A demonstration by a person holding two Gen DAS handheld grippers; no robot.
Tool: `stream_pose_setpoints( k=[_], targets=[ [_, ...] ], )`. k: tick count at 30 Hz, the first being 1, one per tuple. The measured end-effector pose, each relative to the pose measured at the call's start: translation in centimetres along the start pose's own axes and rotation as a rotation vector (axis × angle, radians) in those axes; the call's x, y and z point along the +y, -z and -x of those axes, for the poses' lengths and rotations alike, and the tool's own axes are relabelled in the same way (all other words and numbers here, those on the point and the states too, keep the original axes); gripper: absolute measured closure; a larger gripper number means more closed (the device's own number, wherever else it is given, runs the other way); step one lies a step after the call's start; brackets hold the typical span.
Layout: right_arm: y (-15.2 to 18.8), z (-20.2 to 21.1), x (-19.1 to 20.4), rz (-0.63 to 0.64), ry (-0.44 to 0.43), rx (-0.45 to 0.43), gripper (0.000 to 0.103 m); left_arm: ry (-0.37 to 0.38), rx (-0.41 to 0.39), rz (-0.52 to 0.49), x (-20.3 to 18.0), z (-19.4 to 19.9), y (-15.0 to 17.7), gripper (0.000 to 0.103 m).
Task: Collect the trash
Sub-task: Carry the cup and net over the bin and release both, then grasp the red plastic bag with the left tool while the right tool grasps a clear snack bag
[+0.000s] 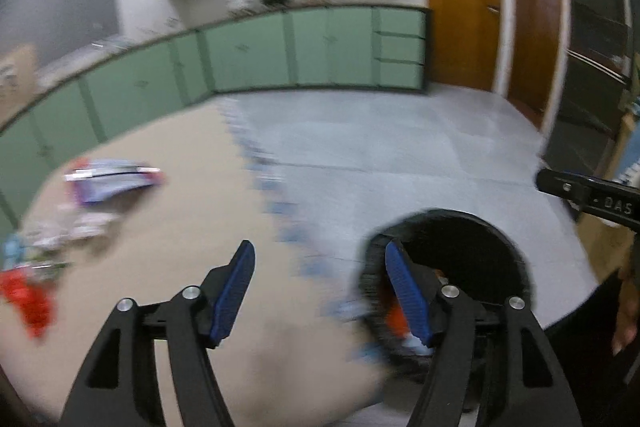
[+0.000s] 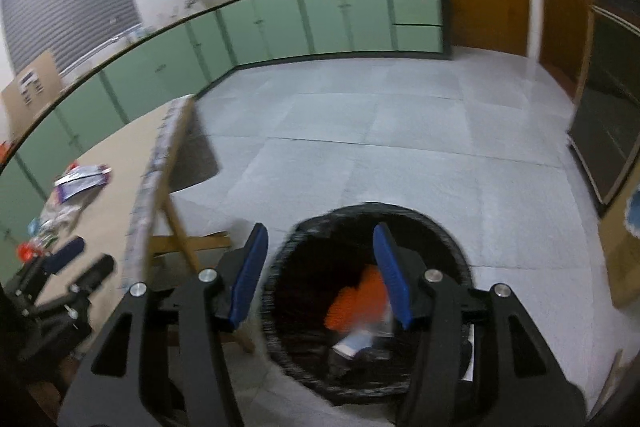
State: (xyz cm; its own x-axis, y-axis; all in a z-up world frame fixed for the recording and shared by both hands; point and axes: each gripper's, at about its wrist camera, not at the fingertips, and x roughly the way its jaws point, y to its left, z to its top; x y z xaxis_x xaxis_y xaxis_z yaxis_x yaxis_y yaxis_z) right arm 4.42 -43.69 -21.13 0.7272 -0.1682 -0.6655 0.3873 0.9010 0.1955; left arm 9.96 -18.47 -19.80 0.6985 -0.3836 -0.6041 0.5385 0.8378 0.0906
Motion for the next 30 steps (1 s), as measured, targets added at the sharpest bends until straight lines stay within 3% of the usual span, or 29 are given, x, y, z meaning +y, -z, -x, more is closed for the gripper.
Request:
stream_pose_setpoints(
  k=[9,14,19,30],
  targets=[
    [0.3,-1.9,14.5,0.172,-0.243,0.050,0.048,-0.344,-0.067,0.190,15.4,7.2,3.1,0.034],
    [0.0,-2.4,21.4,0.234,-0.336,0.060,0.048,-0.432,-0.037,0.282,20.8,7.3,5.2,0.034],
    [0.0,-2.7,26.3,0.300,-0.395,0.065,0.048,-0.446,0.001,0.338,23.4,5.8,7.0,0.034],
    [0.6,-5.3,30.2,0.335,-0.408,0.096,0.048,-0.419,0.067,0.353,25.6,1.6,8.3,0.037]
  ],
)
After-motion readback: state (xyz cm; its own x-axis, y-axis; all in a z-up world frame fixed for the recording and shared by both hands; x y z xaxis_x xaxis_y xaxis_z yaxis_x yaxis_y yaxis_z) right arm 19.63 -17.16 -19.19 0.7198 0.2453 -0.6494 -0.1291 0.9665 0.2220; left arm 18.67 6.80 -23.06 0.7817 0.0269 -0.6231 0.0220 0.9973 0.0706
